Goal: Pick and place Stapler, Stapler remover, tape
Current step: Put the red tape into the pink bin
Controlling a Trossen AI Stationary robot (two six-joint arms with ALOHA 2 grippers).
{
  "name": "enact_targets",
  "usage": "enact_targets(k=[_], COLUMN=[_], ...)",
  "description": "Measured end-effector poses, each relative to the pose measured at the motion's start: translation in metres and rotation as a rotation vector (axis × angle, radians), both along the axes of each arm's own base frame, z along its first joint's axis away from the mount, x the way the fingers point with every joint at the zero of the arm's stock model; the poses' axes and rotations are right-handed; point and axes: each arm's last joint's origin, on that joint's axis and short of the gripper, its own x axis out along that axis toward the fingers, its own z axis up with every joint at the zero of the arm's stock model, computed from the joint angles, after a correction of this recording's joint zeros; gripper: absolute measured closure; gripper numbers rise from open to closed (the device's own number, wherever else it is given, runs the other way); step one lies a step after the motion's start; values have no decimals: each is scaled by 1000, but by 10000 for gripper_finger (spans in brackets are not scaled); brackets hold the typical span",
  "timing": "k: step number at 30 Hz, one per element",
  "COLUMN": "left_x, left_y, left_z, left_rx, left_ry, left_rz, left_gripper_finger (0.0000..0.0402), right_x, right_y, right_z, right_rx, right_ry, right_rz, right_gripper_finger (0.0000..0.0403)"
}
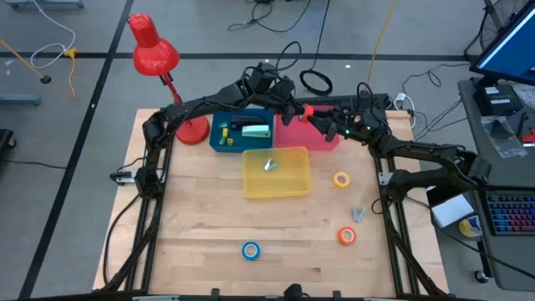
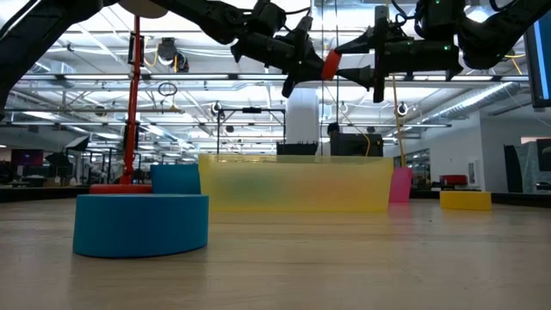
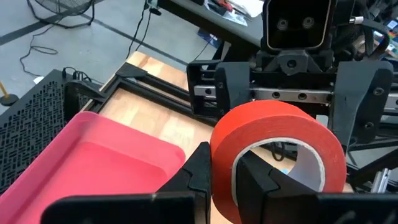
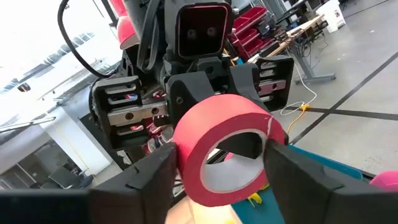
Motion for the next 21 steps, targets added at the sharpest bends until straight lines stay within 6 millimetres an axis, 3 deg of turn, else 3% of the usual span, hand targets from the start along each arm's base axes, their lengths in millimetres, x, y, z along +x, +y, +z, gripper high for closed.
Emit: enact_targets(k=[15, 18, 21], left_x=[7, 6, 3], left_y=[-10, -8, -3], left_z=[1, 1, 0], left_rx=[29, 61, 101], left_ry=[-32, -33, -24], left_rz=[-38, -42, -41], left_gripper_finger=[364, 357, 325], right_x=[5, 5, 5], right_y=[10, 10, 10], right_z=[7, 7, 6], right_rx=[-65, -71, -64], right_ry=[-52, -51, -43], right_rz=[81, 94, 89], right_gripper_finger=[365, 370, 370])
